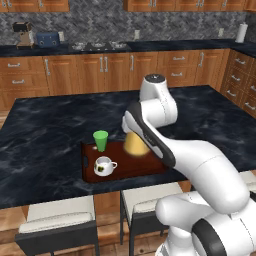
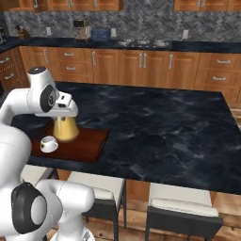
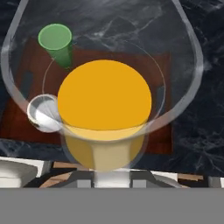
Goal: There is a tray on the dining counter. Grab the cup, mug, and pitcher and place them on the tray. The pitcher may be placed next to the tray if it cannot fit the tray.
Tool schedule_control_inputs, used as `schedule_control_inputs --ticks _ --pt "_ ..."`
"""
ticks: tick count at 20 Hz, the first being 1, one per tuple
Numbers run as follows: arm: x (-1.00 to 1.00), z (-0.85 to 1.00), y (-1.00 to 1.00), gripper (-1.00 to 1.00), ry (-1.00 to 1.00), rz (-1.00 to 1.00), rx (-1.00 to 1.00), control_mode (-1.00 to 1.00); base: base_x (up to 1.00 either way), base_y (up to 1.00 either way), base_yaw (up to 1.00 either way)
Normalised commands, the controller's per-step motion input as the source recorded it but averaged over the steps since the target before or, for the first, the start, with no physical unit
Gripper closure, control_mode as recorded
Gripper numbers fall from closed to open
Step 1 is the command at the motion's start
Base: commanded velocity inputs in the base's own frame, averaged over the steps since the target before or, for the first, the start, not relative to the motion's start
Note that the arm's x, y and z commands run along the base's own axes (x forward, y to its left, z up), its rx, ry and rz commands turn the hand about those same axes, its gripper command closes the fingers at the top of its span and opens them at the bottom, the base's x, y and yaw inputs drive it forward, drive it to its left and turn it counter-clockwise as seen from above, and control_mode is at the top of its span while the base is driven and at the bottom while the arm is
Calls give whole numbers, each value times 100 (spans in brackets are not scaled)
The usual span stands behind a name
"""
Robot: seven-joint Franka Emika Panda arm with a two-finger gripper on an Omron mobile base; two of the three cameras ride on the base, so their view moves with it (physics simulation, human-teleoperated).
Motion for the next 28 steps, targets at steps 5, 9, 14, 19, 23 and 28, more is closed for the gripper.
schedule_control_inputs --ticks 5,9,14,19,23,28 --pt "13 -45 -15 100 0 3 -1 -100 0 0 0" --pt "29 -28 -2 100 -1 5 0 -100 0 0 0" --pt "45 -23 0 100 -1 7 0 -100 0 0 0" --pt "30 -34 0 100 0 5 0 -100 0 0 0" --pt "22 -35 0 100 0 4 0 -100 0 0 0" --pt "28 -27 0 100 -1 4 0 -100 0 0 0"
